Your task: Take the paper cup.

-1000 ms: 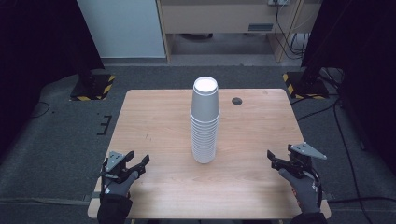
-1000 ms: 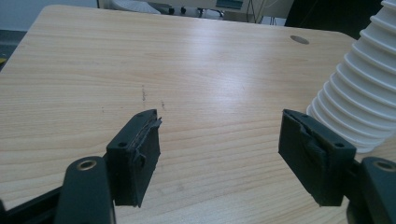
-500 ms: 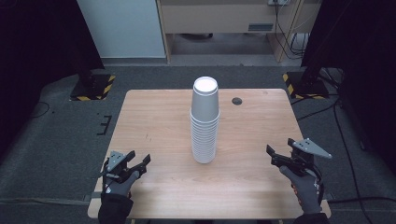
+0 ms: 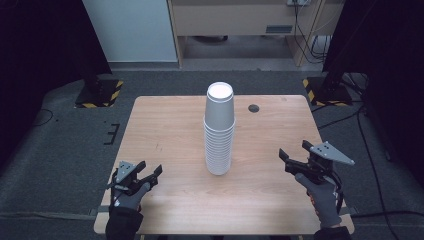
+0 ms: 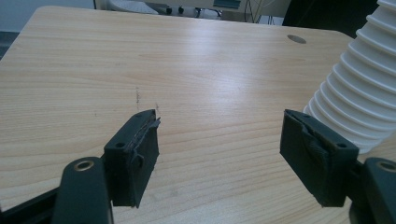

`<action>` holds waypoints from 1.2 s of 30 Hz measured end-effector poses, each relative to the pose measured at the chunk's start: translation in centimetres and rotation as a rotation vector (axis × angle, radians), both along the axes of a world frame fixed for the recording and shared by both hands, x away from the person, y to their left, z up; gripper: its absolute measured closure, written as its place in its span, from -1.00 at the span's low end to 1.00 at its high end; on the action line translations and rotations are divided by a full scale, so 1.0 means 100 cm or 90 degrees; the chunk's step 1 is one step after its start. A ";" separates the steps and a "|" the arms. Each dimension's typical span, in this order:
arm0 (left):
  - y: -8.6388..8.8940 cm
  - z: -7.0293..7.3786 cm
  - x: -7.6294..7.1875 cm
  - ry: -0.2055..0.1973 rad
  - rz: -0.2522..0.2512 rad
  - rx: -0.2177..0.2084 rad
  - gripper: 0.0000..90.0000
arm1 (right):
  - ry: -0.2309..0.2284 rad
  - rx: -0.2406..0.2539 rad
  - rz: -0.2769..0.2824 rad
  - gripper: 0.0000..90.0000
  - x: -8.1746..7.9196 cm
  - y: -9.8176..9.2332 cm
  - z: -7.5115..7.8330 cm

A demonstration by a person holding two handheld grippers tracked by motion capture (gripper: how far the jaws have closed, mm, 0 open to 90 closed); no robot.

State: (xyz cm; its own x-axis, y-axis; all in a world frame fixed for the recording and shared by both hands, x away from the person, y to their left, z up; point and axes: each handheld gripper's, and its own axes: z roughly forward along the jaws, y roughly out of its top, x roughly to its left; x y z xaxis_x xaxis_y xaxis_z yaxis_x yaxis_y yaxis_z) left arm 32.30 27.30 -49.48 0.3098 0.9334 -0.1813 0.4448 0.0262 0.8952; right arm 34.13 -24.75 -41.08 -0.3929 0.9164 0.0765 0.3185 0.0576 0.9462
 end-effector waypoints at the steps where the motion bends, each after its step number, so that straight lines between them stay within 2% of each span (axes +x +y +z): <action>1: 0.000 0.000 0.000 0.000 -0.001 0.000 -0.40 | 0.001 0.001 0.002 -0.74 0.000 0.001 0.002; 10: -0.002 0.000 0.000 -0.001 -0.005 0.010 -0.40 | -0.029 0.017 0.021 -0.73 0.003 0.014 0.023; 21: -0.004 -0.001 0.000 0.002 -0.012 0.021 -0.41 | -0.069 0.032 0.058 -0.73 0.005 0.039 0.056; 36: -0.004 -0.002 0.000 0.004 -0.013 0.023 -0.41 | -0.095 0.034 0.085 -0.74 0.014 0.069 0.084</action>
State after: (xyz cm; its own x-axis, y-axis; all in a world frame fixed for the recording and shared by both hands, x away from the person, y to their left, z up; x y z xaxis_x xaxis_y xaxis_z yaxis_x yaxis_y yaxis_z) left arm 32.32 26.86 -49.71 0.3273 0.9330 -0.1496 0.4510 -0.0152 0.8924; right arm 35.50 -17.84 -32.70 -0.5218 0.8512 0.0563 0.1681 0.0379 0.9850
